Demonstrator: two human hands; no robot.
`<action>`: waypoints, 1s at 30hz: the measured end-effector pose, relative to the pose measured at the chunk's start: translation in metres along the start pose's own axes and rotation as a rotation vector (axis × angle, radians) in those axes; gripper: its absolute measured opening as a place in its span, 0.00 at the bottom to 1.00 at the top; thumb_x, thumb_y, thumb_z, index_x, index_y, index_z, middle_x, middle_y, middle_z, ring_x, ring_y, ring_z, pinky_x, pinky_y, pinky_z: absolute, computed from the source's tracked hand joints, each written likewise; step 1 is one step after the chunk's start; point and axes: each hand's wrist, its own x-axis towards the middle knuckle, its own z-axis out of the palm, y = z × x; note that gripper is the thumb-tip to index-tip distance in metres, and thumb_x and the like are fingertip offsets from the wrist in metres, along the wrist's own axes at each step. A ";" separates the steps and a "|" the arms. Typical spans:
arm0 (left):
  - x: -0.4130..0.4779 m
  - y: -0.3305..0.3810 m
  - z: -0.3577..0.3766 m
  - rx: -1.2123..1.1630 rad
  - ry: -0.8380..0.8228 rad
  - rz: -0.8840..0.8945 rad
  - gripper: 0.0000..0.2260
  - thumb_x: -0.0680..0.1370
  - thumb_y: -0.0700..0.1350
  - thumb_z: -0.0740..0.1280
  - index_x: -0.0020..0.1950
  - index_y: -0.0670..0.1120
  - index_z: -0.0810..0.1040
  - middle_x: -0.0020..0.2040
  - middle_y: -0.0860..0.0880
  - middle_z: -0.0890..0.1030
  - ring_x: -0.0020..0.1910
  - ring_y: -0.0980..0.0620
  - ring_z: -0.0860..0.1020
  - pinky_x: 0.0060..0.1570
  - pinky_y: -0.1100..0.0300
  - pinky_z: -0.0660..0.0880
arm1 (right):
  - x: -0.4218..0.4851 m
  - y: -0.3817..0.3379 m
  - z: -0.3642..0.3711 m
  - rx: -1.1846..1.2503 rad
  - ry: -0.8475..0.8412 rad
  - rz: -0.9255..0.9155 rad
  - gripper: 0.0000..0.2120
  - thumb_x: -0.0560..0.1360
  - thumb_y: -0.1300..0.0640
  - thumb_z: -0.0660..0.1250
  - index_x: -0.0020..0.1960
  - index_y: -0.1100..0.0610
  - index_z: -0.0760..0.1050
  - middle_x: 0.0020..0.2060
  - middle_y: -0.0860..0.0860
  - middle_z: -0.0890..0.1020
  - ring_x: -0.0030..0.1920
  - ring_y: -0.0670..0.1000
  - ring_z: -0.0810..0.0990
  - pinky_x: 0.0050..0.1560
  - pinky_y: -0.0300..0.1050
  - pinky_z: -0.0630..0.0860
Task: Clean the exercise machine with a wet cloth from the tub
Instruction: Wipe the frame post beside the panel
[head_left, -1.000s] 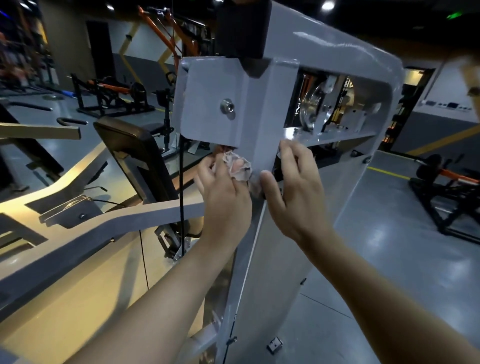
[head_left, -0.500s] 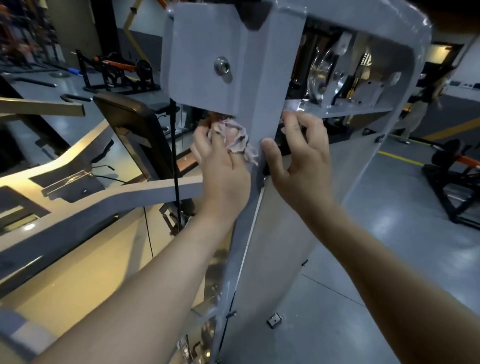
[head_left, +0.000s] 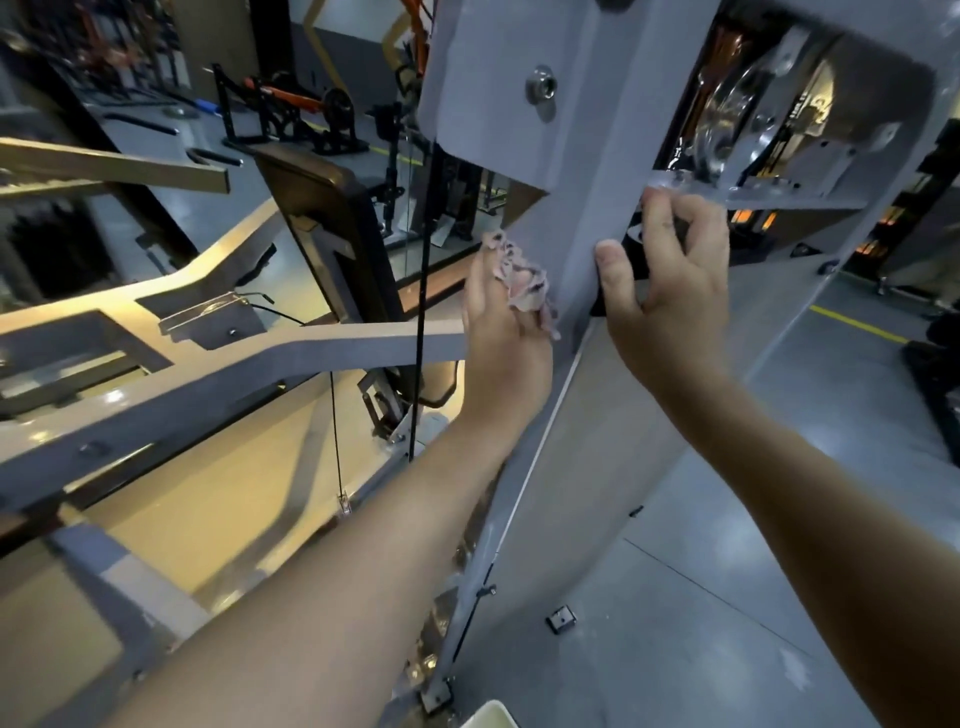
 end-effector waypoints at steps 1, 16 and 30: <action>-0.011 -0.006 0.001 -0.050 -0.028 -0.019 0.29 0.82 0.49 0.55 0.83 0.49 0.55 0.80 0.48 0.60 0.75 0.50 0.67 0.74 0.52 0.69 | 0.000 0.000 0.000 0.003 -0.002 0.001 0.26 0.83 0.48 0.62 0.71 0.67 0.72 0.62 0.64 0.75 0.62 0.60 0.73 0.65 0.44 0.68; -0.032 -0.025 0.013 0.170 -0.029 0.234 0.33 0.84 0.62 0.55 0.84 0.52 0.48 0.83 0.46 0.57 0.76 0.39 0.68 0.69 0.39 0.72 | 0.001 -0.002 -0.007 -0.028 -0.051 -0.001 0.25 0.83 0.47 0.62 0.71 0.63 0.72 0.61 0.60 0.75 0.61 0.56 0.72 0.64 0.38 0.65; -0.048 -0.028 0.006 0.237 -0.022 0.180 0.28 0.86 0.46 0.60 0.83 0.46 0.51 0.68 0.35 0.74 0.60 0.59 0.79 0.57 0.57 0.80 | 0.000 -0.008 -0.014 0.011 -0.151 0.047 0.26 0.84 0.45 0.60 0.75 0.60 0.68 0.65 0.57 0.71 0.66 0.53 0.68 0.70 0.45 0.66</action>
